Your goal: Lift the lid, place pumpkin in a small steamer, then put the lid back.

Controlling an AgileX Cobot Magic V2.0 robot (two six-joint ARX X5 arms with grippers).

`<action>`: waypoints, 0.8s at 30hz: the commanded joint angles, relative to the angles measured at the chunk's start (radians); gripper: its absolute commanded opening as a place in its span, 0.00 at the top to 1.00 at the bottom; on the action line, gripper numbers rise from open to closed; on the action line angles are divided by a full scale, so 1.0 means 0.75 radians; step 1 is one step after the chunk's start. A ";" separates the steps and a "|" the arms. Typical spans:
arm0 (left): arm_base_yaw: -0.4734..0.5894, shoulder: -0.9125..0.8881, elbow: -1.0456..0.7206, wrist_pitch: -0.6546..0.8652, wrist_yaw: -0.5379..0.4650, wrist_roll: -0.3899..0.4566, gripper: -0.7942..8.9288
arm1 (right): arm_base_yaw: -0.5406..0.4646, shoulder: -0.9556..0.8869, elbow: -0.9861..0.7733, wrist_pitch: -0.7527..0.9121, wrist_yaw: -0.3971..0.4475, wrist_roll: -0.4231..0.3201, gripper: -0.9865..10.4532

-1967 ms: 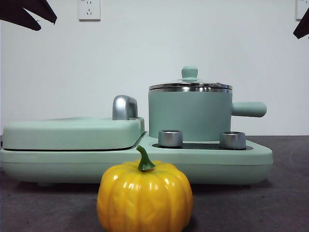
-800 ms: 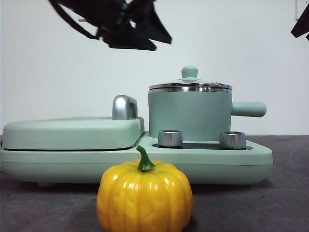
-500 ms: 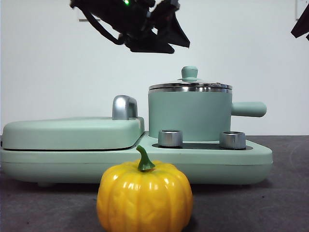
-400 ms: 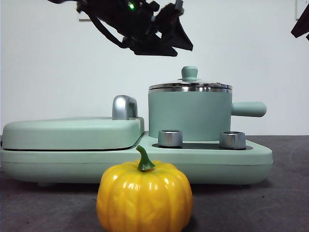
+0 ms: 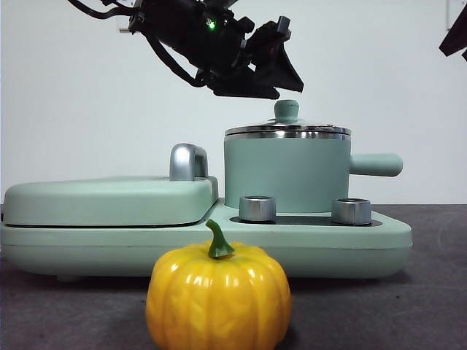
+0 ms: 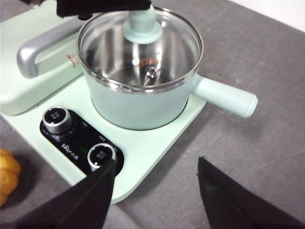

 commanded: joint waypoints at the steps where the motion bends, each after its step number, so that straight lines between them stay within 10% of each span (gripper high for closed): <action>1: -0.015 0.051 0.033 0.015 0.005 0.017 0.66 | 0.006 0.009 0.023 0.021 -0.002 0.004 0.67; 20: -0.015 0.089 0.034 0.003 0.005 0.019 0.67 | 0.006 0.009 0.023 0.028 -0.001 0.004 0.67; 24: -0.015 0.089 0.033 0.004 0.005 0.019 0.84 | 0.006 0.009 0.023 0.028 0.000 0.004 0.67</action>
